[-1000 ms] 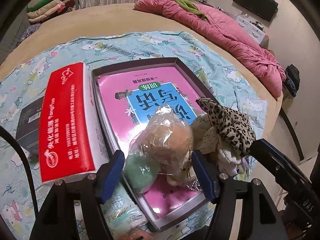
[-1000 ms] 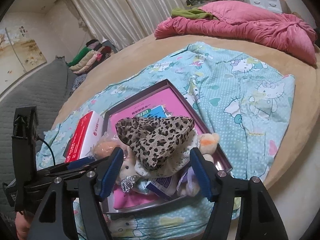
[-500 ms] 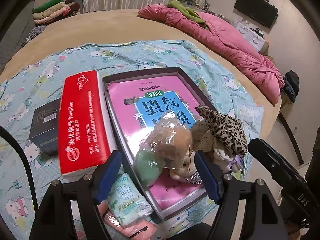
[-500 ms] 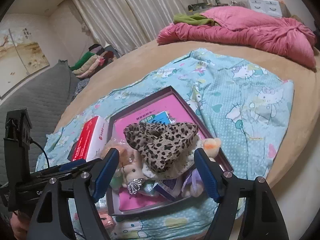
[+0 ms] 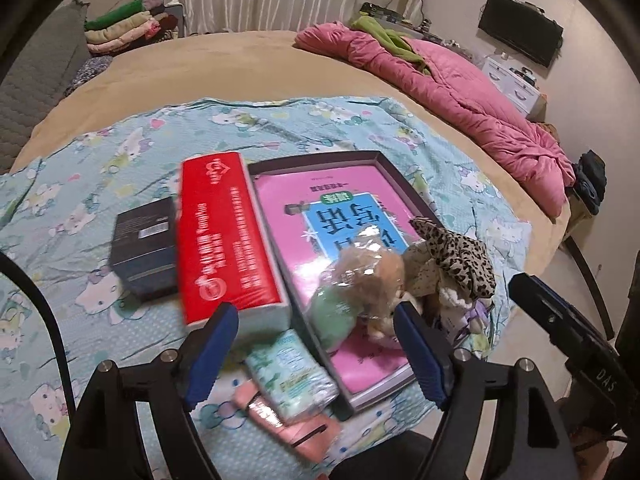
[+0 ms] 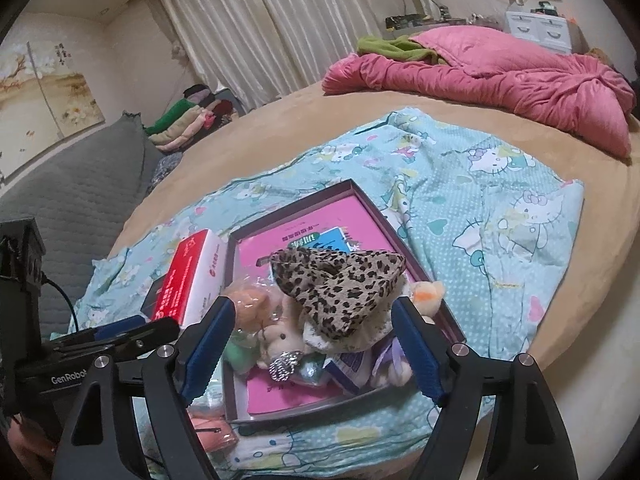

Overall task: Organize soft objects
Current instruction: 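Move both tools back toward the tissue packet and pink towel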

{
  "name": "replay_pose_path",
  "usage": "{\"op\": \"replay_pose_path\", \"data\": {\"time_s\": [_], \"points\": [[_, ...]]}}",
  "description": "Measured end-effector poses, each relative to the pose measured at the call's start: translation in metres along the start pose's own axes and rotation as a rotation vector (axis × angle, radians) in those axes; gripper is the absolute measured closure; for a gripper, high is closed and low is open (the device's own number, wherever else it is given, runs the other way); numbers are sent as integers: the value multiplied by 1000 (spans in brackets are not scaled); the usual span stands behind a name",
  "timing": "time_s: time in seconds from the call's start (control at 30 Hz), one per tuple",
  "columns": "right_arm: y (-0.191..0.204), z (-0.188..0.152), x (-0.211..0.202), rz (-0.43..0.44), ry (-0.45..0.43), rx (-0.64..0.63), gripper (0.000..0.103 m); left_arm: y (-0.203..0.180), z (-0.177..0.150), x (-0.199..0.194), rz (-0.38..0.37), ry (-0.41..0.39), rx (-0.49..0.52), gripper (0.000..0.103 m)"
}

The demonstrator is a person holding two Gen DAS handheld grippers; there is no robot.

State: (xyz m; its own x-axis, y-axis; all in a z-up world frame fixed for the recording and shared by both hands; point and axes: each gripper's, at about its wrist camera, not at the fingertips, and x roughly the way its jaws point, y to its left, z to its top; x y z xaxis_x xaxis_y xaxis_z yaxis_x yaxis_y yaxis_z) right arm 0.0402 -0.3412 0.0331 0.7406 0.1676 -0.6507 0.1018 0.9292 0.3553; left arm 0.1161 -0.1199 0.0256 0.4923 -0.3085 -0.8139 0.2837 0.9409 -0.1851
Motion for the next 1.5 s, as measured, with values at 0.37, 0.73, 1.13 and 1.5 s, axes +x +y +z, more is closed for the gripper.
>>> {"op": "replay_pose_path", "data": {"time_s": [0.37, 0.73, 1.13, 1.5], "points": [[30, -2, -22, 39, -8, -68, 21, 21, -13, -33, 40, -8, -17, 23], [54, -9, -35, 56, 9, -126, 21, 27, -29, -62, 60, -8, -27, 23], [65, -15, -44, 52, 19, -165, 21, 25, -46, -68, 47, 13, -27, 21], [67, -20, -41, 55, 36, -182, 21, 33, -72, -33, 11, 112, -68, 20]]}}
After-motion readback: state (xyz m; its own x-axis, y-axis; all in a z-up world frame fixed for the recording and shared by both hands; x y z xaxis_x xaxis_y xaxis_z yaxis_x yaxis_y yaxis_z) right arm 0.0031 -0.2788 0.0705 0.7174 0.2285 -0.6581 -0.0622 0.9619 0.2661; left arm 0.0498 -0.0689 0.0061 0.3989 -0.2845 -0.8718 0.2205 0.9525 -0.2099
